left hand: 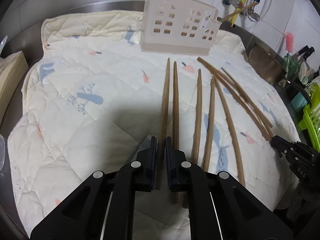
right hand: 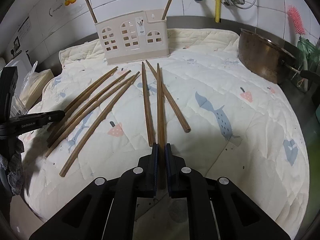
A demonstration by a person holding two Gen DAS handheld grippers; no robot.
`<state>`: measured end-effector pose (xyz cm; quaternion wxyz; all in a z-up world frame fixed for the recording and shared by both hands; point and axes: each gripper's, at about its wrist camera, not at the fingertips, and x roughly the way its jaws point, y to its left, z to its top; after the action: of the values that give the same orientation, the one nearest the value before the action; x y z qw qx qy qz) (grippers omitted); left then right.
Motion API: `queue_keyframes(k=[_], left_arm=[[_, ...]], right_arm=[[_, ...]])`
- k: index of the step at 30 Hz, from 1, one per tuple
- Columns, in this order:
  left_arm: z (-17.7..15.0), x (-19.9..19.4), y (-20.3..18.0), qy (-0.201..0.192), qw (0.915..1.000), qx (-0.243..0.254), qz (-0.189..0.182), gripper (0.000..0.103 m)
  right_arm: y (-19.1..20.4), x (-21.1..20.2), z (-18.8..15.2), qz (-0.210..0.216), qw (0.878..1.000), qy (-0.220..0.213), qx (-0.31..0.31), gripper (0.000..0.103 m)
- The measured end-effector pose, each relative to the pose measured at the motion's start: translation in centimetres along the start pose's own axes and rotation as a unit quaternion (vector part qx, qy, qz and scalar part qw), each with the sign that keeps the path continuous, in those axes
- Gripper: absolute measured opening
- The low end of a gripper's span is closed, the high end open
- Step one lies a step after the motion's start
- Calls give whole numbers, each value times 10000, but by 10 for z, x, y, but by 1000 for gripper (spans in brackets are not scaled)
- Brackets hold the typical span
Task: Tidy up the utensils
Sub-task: 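Carry both chopsticks to the white holder and lower them inside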
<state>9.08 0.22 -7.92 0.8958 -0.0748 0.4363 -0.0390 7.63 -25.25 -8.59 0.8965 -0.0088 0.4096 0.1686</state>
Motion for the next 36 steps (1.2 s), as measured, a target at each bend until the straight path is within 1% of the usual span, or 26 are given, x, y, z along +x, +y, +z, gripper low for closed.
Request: queue_keyframes(k=[3,7,10,16,19,24,31,36], left_arm=[[4,-14,-2,-167,9998,67,11,7],[15,-40,-4,-495,9987,116,30,6],[23,-57,-7,-727,9972,172,4,6],[39,-85,-13,-1068,9938,298,-61,6],[47,-90,-14,-1126,9931,317,-86,6],[63,-91,-10,-1131,9930,335,-37,6],[92,-88,-15,-1119,9925,500,-41,6],[114,-86,-20,-1081,9924,589,-92,6]], right_arm=[[2,-7,4,-4,9999,-94,-45,7],[6,-22,14,1,9994,-312,-141,7],[11,-36,27,-21,9981,-550,-261,7],[13,-57,57,-3,9945,-970,-388,7],[15,-68,79,17,9916,-1188,-520,7],[17,-77,114,89,9883,-1348,-709,7],[21,-79,161,110,9858,-1365,-973,7],[17,-81,198,260,9864,-1330,-935,7]])
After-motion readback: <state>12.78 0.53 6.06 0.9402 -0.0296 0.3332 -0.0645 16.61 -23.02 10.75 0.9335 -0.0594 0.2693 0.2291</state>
